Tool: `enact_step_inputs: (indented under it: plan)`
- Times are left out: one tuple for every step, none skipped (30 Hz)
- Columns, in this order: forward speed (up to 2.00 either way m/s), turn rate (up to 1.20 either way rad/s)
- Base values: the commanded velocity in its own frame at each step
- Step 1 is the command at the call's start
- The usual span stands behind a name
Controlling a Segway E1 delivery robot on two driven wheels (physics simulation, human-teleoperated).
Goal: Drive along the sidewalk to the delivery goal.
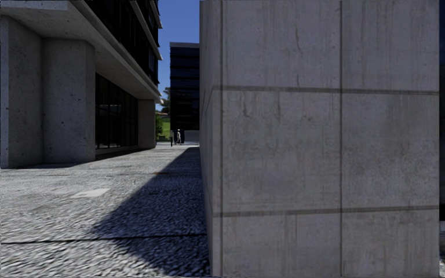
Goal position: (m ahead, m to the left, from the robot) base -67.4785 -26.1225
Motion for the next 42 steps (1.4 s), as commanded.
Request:
enact_step_inputs:
  plan:
    - [0.00, 0.00]
    - [0.00, 0.00]
    - [0.00, 0.00]
    - [0.00, 0.00]
    - [0.00, 0.00]
    - [0.00, 0.00]
    - [0.00, 0.00]
    - [0.00, 0.00]
    - [0.00, 0.00]
    - [0.00, 0.00]
    - [0.00, 0.00]
    - [0.00, -0.04]
    - [0.00, -0.04]
    - [-0.36, -0.26]
    - [-0.64, -0.35]
    - [-0.85, -0.37]
    - [-0.85, -0.37]
    - [-1.00, -0.38]
    - [-1.05, -0.39]
    - [-1.06, -0.40]
    - [-1.06, -0.40]
    - [-1.06, -0.40]
    - [-1.06, -0.41]
    - [-1.06, -0.41]
    - [-1.06, -0.41]
    - [-1.06, -0.41]
    - [-1.06, -0.41]
    - [-1.06, -0.41]
    - [-1.06, -0.41]
    - [-1.06, -0.41]
    - [-1.06, -0.41]
    - [-1.06, -0.41]
    - [-1.06, -0.41]
    - [-1.06, -0.41]
    - [-1.06, -0.41]
    - [-1.06, -0.41]
    - [-1.06, -0.41]
    - [-1.06, -0.41]
    - [-1.06, -0.41]
    - [-1.05, -0.41]
    - [-1.03, -0.41]
    - [-1.03, -0.41]
